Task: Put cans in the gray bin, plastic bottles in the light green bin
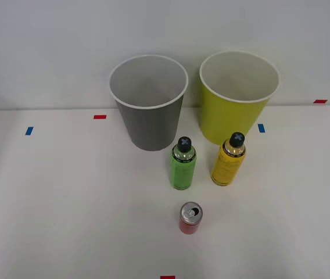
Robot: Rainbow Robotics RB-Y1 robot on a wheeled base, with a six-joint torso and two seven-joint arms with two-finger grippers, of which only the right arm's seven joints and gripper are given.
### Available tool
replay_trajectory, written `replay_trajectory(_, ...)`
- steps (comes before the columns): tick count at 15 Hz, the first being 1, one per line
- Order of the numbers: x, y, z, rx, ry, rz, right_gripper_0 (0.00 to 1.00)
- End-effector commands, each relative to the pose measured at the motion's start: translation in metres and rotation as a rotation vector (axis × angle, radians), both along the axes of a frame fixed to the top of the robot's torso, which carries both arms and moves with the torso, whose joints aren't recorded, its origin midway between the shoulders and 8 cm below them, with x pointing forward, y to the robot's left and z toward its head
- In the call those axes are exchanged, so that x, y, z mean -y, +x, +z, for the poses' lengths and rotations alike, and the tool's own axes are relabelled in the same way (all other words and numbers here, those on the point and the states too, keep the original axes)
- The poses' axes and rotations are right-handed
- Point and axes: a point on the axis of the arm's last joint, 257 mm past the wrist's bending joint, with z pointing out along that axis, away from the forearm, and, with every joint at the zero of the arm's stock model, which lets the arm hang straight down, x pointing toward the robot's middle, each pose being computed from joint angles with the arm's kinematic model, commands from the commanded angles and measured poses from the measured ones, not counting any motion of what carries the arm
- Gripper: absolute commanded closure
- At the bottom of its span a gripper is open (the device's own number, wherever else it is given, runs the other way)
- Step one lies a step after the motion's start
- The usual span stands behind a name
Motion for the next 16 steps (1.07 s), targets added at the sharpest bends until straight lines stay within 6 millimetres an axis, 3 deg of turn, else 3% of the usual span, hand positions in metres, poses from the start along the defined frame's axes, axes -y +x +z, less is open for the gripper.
replay_trajectory(1, -0.0024, 0.0002, 0.0025, 0.011, 0.000, 0.007, 0.00)
replay_trajectory(16, -0.0025, 0.0002, 0.0040, 0.016, -0.001, 0.010, 0.00)
